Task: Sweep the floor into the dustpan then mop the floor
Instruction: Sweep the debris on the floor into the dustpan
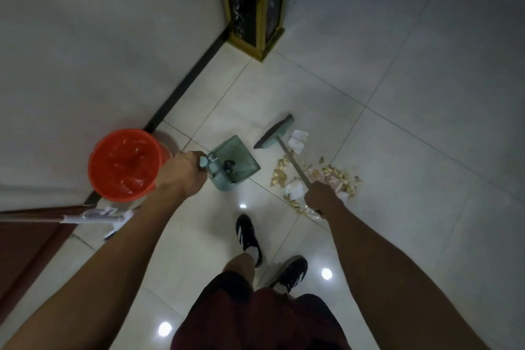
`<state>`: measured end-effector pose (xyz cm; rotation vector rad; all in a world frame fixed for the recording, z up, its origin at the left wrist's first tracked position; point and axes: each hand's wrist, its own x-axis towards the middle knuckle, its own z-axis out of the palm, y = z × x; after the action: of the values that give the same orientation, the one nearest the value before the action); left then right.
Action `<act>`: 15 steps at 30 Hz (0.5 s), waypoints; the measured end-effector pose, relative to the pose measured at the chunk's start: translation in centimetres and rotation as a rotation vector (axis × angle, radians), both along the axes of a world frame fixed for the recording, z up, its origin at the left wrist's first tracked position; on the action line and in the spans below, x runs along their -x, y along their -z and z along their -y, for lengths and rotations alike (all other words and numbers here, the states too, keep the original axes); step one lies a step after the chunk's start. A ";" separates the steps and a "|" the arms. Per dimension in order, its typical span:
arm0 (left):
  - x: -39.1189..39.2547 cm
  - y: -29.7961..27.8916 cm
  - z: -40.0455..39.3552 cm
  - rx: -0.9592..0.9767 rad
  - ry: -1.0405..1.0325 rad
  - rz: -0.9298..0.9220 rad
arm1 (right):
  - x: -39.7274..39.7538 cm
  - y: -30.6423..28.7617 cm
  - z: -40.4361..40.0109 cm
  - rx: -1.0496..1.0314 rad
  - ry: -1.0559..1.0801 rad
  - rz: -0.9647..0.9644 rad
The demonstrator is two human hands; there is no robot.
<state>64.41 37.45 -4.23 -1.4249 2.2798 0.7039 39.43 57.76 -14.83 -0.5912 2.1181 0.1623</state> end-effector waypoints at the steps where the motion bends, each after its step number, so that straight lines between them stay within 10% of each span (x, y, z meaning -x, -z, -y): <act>1: 0.6 0.1 -0.7 0.000 0.011 -0.001 | 0.1 0.2 -1.6 0.001 0.037 0.011; 15: 6.6 -0.3 -15.1 0.076 0.238 0.069 | -1.6 -0.8 -21.8 -0.014 0.365 0.080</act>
<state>57.82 52.51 -3.92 -1.1622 2.3911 0.4926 41.02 79.56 -14.01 -0.1925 2.1059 -0.0508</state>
